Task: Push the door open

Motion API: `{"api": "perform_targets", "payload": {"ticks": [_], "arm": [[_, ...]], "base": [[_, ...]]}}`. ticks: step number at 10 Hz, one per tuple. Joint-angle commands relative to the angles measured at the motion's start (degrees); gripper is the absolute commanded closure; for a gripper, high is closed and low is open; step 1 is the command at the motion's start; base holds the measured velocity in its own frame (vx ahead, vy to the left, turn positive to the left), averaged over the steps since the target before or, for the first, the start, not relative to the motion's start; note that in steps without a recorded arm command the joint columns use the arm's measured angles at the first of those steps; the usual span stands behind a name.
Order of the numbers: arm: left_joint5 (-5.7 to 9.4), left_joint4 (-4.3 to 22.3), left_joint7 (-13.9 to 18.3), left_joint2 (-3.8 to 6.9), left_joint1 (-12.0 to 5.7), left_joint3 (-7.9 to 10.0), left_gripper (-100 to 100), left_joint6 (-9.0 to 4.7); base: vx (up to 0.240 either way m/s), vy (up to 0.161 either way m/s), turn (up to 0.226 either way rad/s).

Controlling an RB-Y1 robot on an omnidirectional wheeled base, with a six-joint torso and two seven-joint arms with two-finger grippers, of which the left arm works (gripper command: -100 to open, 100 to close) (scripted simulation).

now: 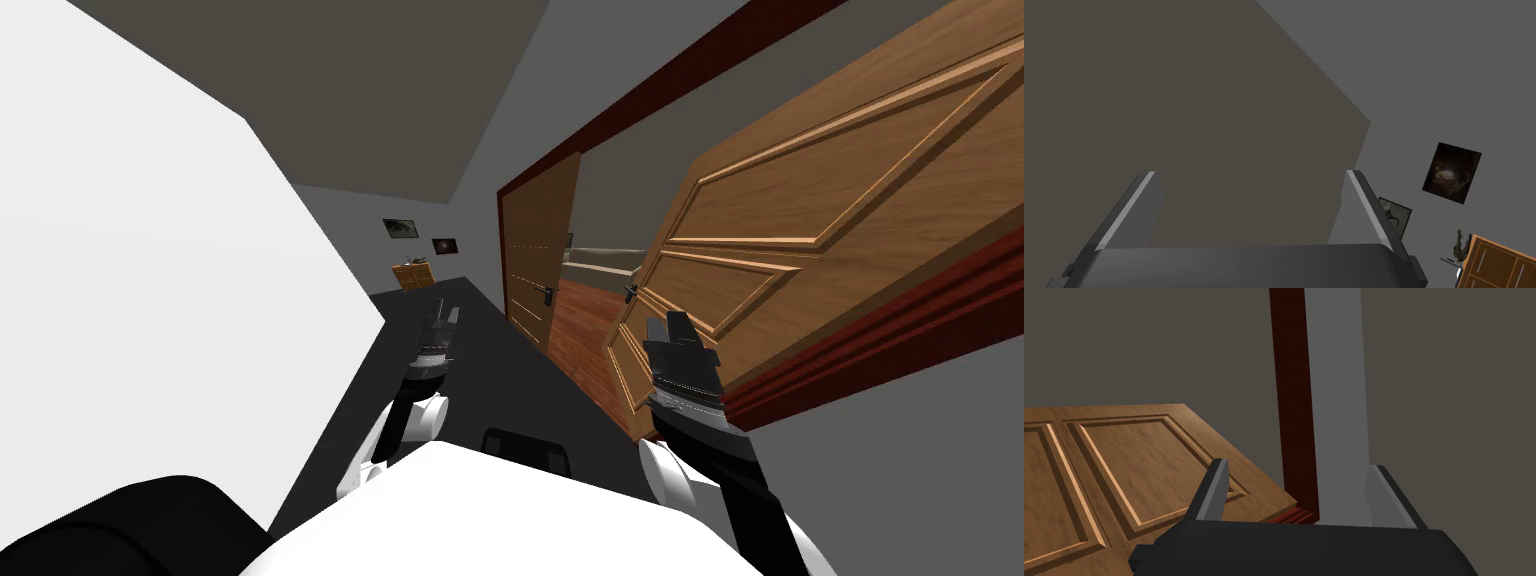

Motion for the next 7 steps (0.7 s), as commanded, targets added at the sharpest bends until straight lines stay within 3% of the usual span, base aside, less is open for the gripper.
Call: {"api": "perform_targets", "payload": {"ticks": [1,4,7], "arm": [[0.01,1.89,0.21,0.40,-0.97,-0.77,-100,0.36],[0.02,5.58,0.61,1.07,-2.85,-2.27,-100,1.06],[0.03,8.98,0.98,1.62,-4.59,-3.66,-100,1.70]], "base": [[0.108,-0.009,-0.133],[0.225,0.033,-0.097],[0.144,0.039,-0.109]]}}
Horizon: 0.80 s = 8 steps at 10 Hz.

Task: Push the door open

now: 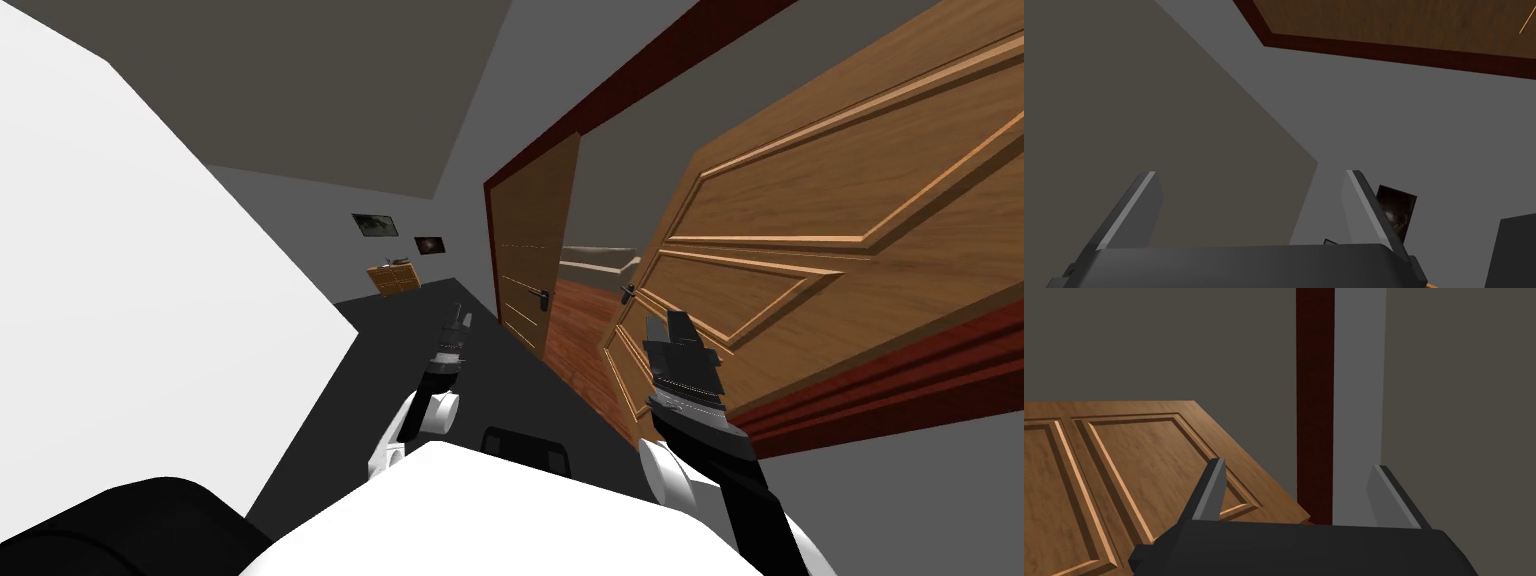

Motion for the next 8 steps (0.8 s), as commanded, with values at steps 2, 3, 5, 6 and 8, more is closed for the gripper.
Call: {"api": "perform_targets", "payload": {"ticks": [2,3,5,6,8], "arm": [[-0.02,3.10,0.29,0.30,-1.76,-1.02,-100,0.46],[-0.02,4.08,0.40,0.44,-2.26,-1.42,-100,0.65],[-0.01,6.18,0.63,0.72,-3.33,-2.27,-100,1.04],[-0.01,7.26,0.74,0.86,-3.88,-2.71,-100,1.25],[0.00,9.45,0.98,1.14,-5.00,-3.60,-100,1.66]], "base": [[0.101,0.012,-0.073],[0.083,0.019,-0.098],[0.088,0.025,-0.085],[0.094,0.039,-0.093],[0.103,0.033,-0.082]]}}
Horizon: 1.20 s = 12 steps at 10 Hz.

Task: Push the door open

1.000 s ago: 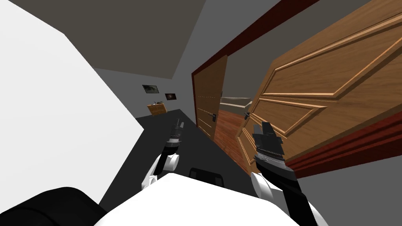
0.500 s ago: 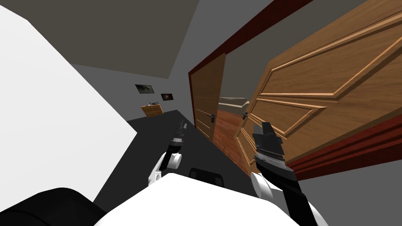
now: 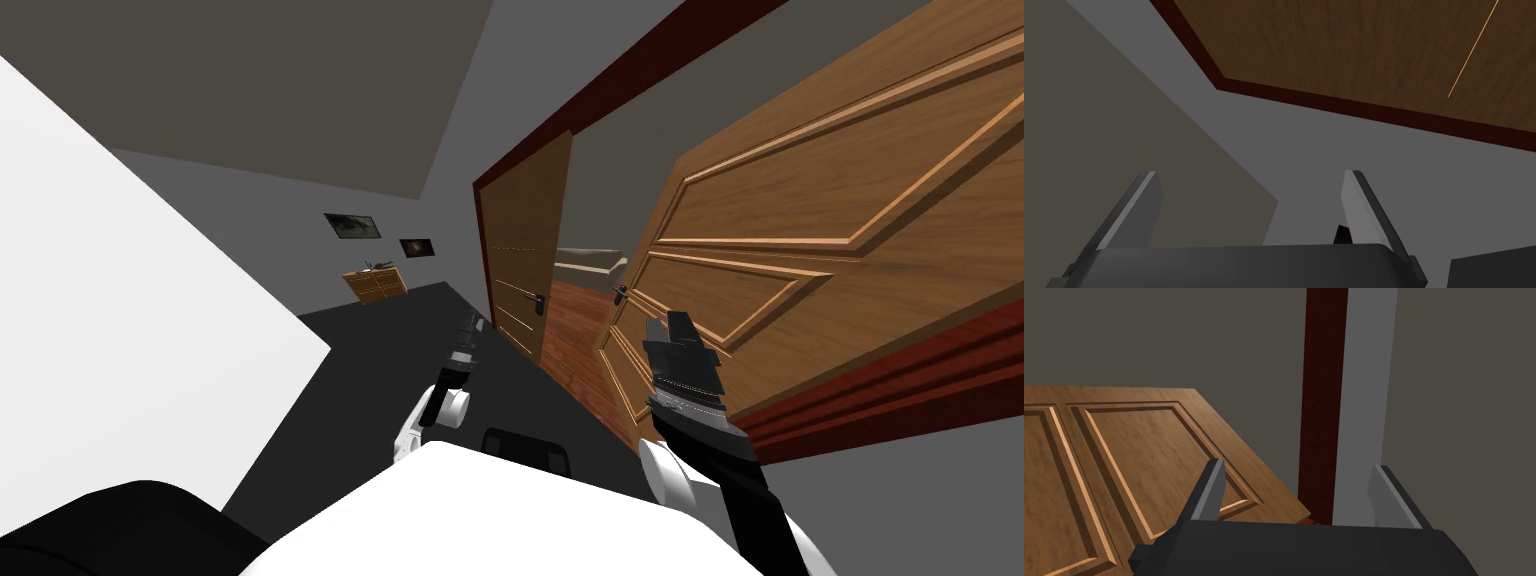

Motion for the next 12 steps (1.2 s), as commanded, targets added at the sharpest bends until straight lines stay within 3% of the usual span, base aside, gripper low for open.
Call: {"api": "perform_targets", "payload": {"ticks": [1,12], "arm": [[0.05,1.72,0.30,0.30,-1.06,-0.67,-100,0.67],[0.10,15.79,1.84,1.83,-8.25,-6.40,-100,3.34]], "base": [[0.099,0.038,-0.101],[0.103,0.043,-0.108]]}}
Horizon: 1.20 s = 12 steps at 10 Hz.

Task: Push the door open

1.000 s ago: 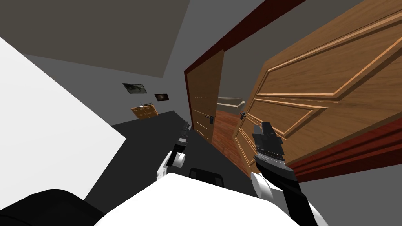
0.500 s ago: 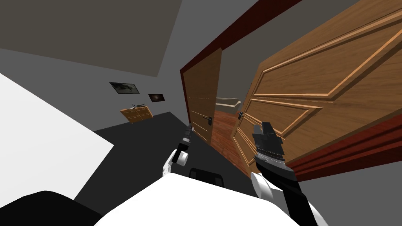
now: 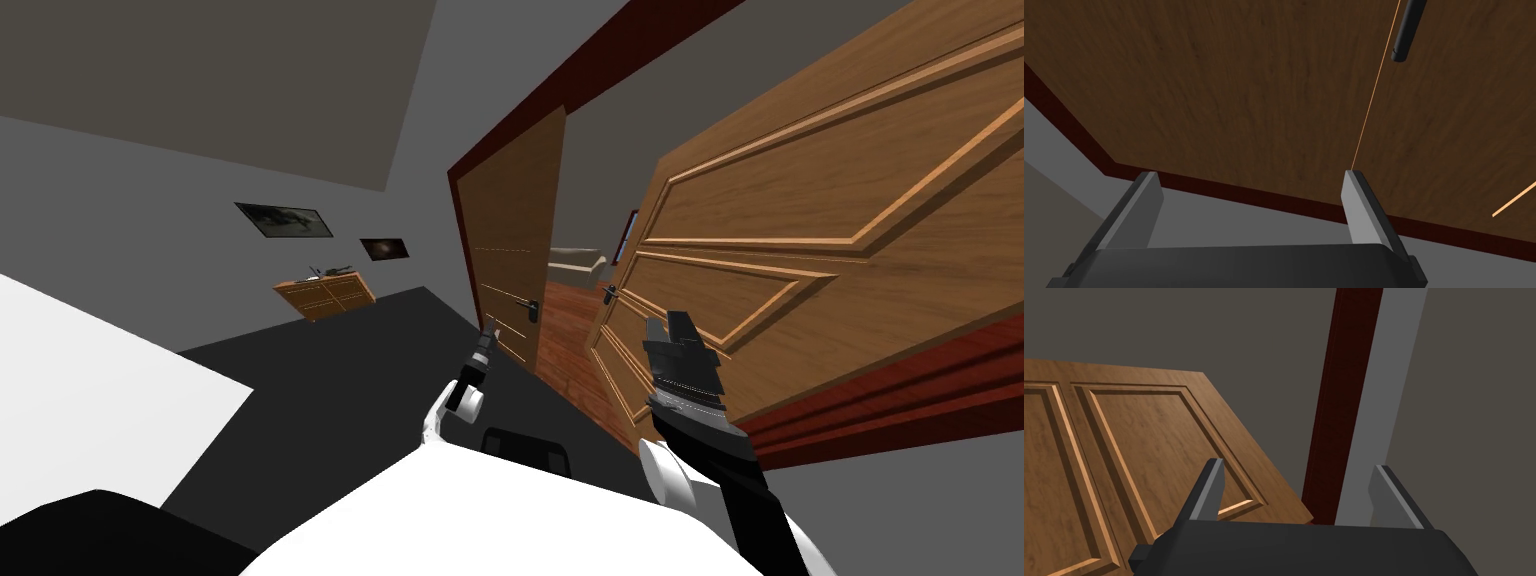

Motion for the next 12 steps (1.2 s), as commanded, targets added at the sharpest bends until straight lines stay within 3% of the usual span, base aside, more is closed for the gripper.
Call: {"api": "perform_targets", "payload": {"ticks": [1,12], "arm": [[0.01,2.23,0.20,0.13,-1.15,-0.73,-100,0.25],[0.04,14.26,1.51,1.24,-7.30,-5.63,-100,2.53]], "base": [[0.086,0.034,-0.085],[0.095,0.054,-0.092]]}}
